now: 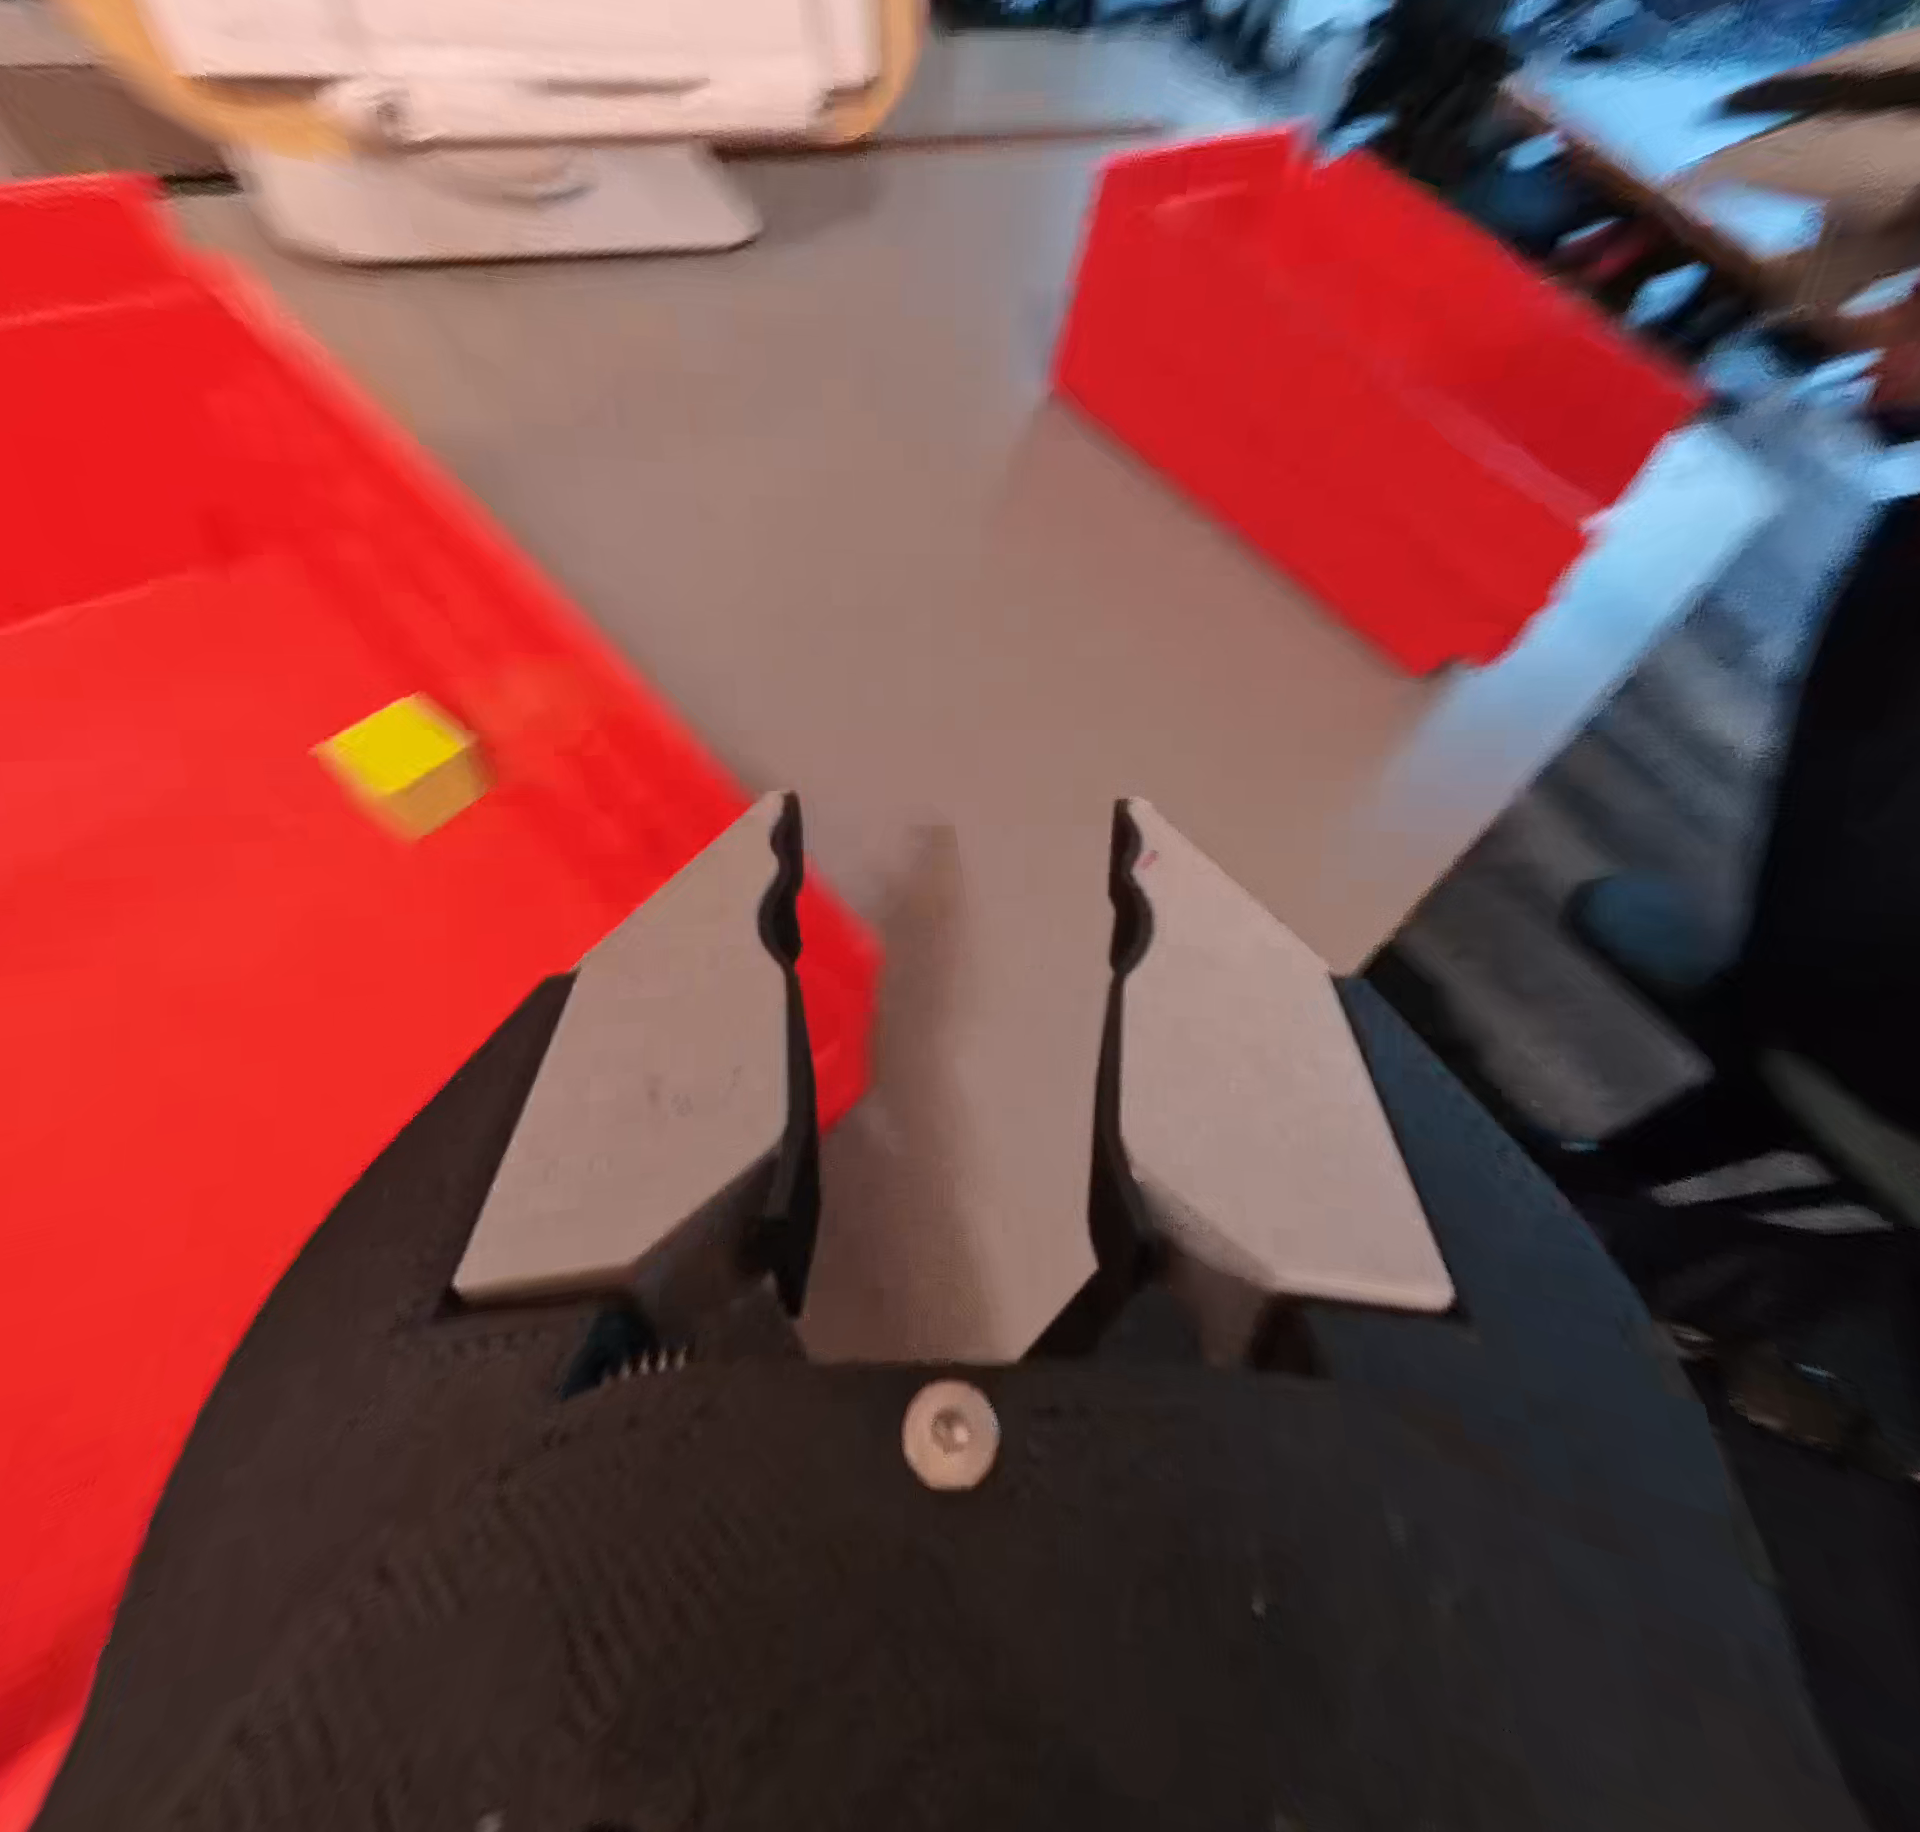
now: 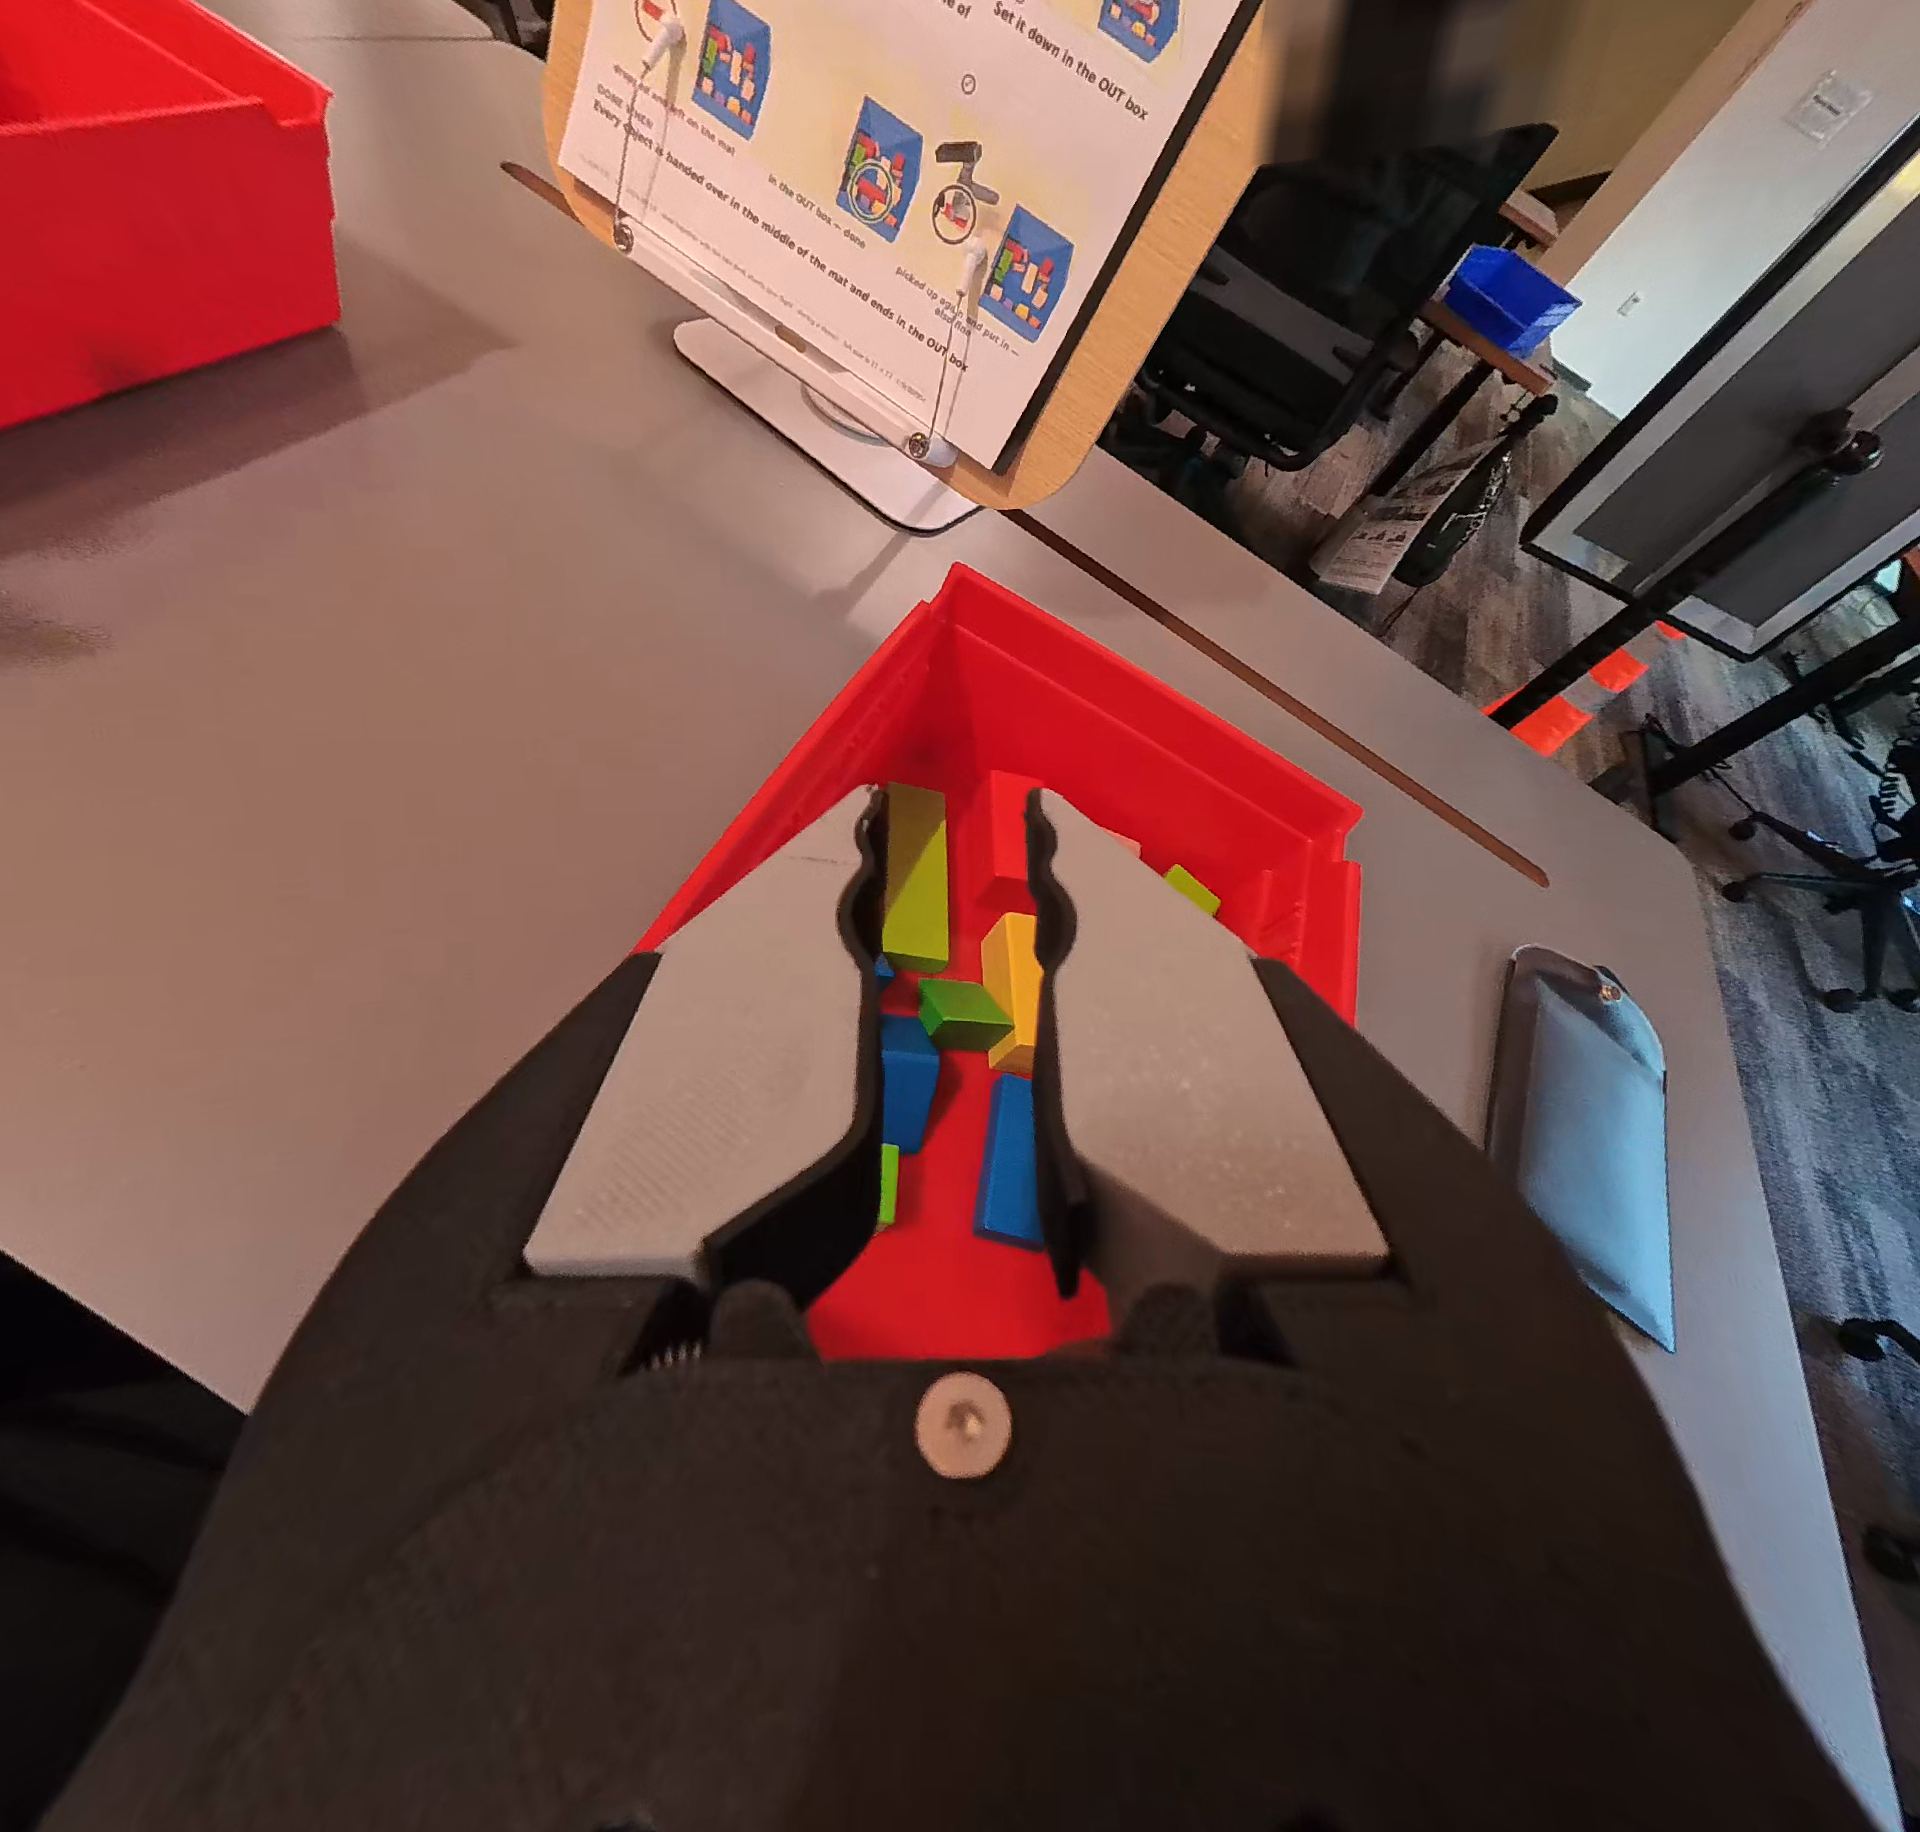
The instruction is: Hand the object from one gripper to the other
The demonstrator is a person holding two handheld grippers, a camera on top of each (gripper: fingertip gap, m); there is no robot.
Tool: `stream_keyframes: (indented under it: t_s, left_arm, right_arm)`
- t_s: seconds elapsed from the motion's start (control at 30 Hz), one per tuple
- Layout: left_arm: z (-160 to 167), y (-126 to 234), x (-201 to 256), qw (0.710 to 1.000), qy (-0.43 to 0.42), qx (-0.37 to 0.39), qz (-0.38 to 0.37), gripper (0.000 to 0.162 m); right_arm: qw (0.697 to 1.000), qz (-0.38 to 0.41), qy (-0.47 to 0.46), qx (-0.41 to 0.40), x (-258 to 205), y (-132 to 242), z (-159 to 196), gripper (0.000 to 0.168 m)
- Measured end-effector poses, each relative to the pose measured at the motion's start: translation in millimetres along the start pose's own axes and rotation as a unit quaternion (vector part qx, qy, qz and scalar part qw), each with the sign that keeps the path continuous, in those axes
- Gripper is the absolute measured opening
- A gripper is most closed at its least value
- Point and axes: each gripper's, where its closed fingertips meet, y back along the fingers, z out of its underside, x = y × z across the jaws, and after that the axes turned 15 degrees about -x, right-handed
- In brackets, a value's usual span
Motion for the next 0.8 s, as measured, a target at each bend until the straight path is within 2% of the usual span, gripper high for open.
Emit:
stream_keyframes:
  t_s: [0.03, 0.07, 0.17, 0.37, 0.5, 0.57, 0.63, 0.7, 0.8]
  left_arm:
    - [-3.7, -7.8, 15.5, 0.999, -0.005, 0.005, 0.044, 0.057]
    - [-3.4, -15.9, 22.8, 0.998, -0.004, -0.004, 0.068, 0.057]
    - [-5.4, -20.4, 11.8, 0.998, 0.023, -0.006, 0.058, 0.057]
    - [-26.0, 28.7, -9.3, 0.99, 0.061, 0.103, 0.07, 0.063]
    - [-33.7, 36.7, -36.9, 0.99, 0.056, 0.119, 0.049, 0.069]
    - [-43.2, 34.4, -48.9, 0.992, 0.032, 0.11, 0.052, 0.069]
    - [-52.5, 29.1, -53.7, 0.993, -0.033, 0.085, 0.074, 0.066]
    - [-50.1, 16.0, -65.7, 0.992, -0.099, 0.028, 0.075, 0.054]
    - [-38.1, -5.3, -92.7, 0.985, -0.146, -0.074, 0.051, 0.053]
  right_arm:
    - [1.0, -0.002, -0.001, 0.0, -0.5, -0.7, -0.2, 0.024]
    - [1.0, -0.003, -0.001, -0.002, -1.5, -1.6, 0.0, 0.024]
    - [1.0, 0.005, 0.011, -0.01, -3.2, -2.9, 2.2, 0.024]
    - [1.0, 0.005, 0.002, -0.007, 2.1, -1.7, 4.0, 0.024]
    - [1.0, 0.003, 0.0, -0.009, 1.9, -4.2, 4.1, 0.024]
    - [1.0, -0.011, -0.001, -0.004, -3.2, -4.3, 1.5, 0.024]
    - [0.999, -0.034, -0.004, 0.006, -11.6, -3.7, -3.0, 0.024]
    - [0.999, -0.053, -0.002, 0.009, -20.4, -4.9, -5.3, 0.025]
    - [0.998, -0.055, 0.011, -0.001, -28.6, -10.8, -4.7, 0.025]
